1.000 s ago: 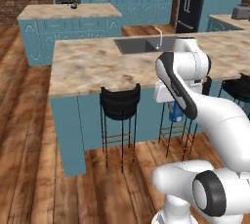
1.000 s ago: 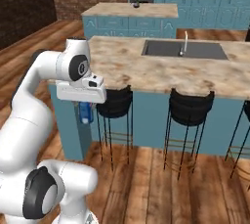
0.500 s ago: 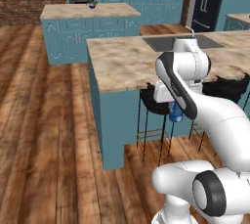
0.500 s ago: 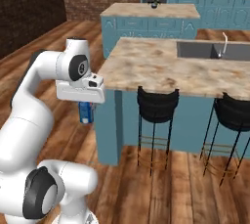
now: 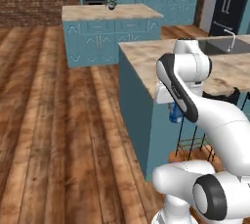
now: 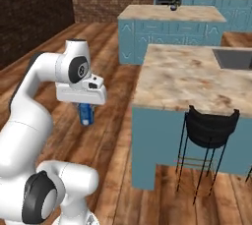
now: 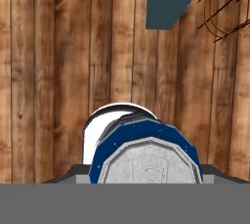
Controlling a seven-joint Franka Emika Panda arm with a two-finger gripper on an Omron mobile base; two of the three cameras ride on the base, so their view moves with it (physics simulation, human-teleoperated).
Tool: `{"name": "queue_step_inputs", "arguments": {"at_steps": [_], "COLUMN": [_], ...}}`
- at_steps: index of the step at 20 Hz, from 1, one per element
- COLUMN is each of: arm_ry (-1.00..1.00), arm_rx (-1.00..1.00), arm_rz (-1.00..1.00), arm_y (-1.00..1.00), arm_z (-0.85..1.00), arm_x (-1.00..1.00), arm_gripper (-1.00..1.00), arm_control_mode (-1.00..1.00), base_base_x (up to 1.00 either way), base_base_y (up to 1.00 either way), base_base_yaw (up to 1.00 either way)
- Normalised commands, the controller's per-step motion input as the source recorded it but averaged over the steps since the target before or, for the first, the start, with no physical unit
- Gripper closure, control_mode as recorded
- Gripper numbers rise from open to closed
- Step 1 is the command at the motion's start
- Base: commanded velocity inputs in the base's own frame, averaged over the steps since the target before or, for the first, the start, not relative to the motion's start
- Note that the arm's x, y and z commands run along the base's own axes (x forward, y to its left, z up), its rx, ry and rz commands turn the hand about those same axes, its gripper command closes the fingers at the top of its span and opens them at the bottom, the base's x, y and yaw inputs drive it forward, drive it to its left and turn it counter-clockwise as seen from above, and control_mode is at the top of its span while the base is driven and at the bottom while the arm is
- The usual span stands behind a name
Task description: Four empty soda cans are scattered around the kitchen. Gather all the cans and cluster them next to the stove for recycling.
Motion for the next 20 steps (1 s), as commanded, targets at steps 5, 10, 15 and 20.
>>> {"name": "queue_step_inputs", "arguments": {"at_steps": [5, 10, 15, 20], "arm_ry": [0.00, 0.00, 0.00, 0.00], "arm_rx": [0.00, 0.00, 0.00, 0.00], "arm_rz": [0.00, 0.00, 0.00, 0.00], "arm_y": [0.00, 0.00, 0.00, 0.00], "arm_z": [0.00, 0.00, 0.00, 0.00], "arm_x": [0.00, 0.00, 0.00, 0.00], "arm_gripper": [1.00, 1.00, 1.00, 1.00], "arm_control_mode": [1.00, 1.00, 1.00, 1.00], "base_base_x": [1.00, 0.85, 0.75, 0.78], "base_base_y": [1.00, 1.00, 1.00, 1.00], "base_base_yaw": [0.00, 0.00, 0.00, 0.00]}}
